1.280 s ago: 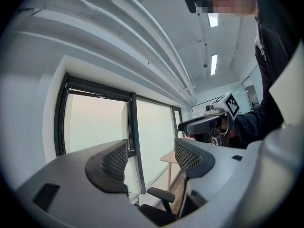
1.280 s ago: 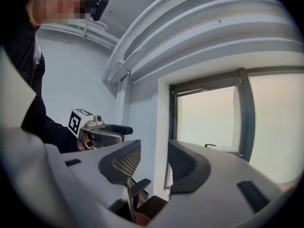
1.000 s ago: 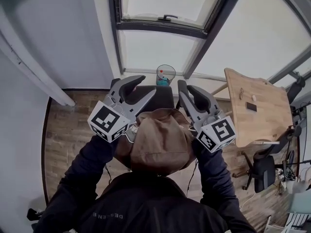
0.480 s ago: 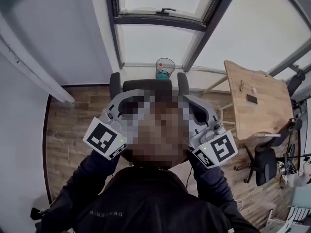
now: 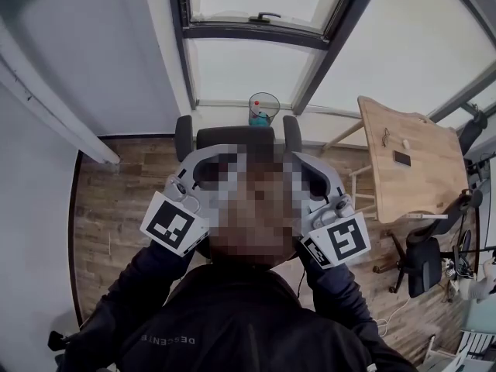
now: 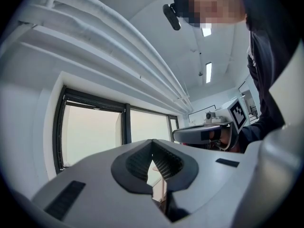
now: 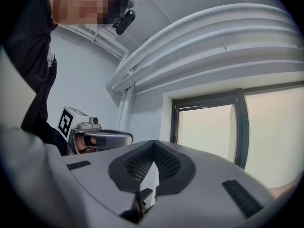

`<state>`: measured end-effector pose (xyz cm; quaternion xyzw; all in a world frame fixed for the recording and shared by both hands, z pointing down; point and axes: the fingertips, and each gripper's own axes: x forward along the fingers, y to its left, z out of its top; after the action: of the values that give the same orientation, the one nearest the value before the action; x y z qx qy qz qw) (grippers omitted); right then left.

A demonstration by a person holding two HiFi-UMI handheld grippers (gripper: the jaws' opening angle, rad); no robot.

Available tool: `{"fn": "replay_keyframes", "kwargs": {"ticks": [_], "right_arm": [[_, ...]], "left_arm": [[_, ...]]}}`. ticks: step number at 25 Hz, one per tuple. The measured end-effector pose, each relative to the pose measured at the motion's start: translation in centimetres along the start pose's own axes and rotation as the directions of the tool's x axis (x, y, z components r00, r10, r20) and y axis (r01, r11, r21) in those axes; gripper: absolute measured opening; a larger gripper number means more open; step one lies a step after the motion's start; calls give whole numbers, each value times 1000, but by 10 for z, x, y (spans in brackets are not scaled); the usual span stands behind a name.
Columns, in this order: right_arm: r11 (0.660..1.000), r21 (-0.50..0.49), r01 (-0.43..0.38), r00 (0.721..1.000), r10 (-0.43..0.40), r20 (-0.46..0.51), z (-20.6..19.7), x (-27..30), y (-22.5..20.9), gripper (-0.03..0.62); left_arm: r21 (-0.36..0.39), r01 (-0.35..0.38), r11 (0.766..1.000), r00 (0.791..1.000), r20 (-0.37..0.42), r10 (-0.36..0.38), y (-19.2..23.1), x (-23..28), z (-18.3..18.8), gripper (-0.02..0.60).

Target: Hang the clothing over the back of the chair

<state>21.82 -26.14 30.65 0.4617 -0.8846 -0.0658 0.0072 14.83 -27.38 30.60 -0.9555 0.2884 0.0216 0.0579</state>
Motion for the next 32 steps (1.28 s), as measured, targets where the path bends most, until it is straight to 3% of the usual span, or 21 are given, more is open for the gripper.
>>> {"fn": "replay_keyframes", "kwargs": {"ticks": [18,32], "right_arm": [[1000,6,6,1000,-6,-4,0,-4,-5,8],[1000,0,7,1000,-7,12,9,-20,20,8]], "left_arm": [[-5,-22,1000,1000,4,22,0,2,1,17],[-5,-10,1000,1000,25,10,-26,-16,16,17]]}}
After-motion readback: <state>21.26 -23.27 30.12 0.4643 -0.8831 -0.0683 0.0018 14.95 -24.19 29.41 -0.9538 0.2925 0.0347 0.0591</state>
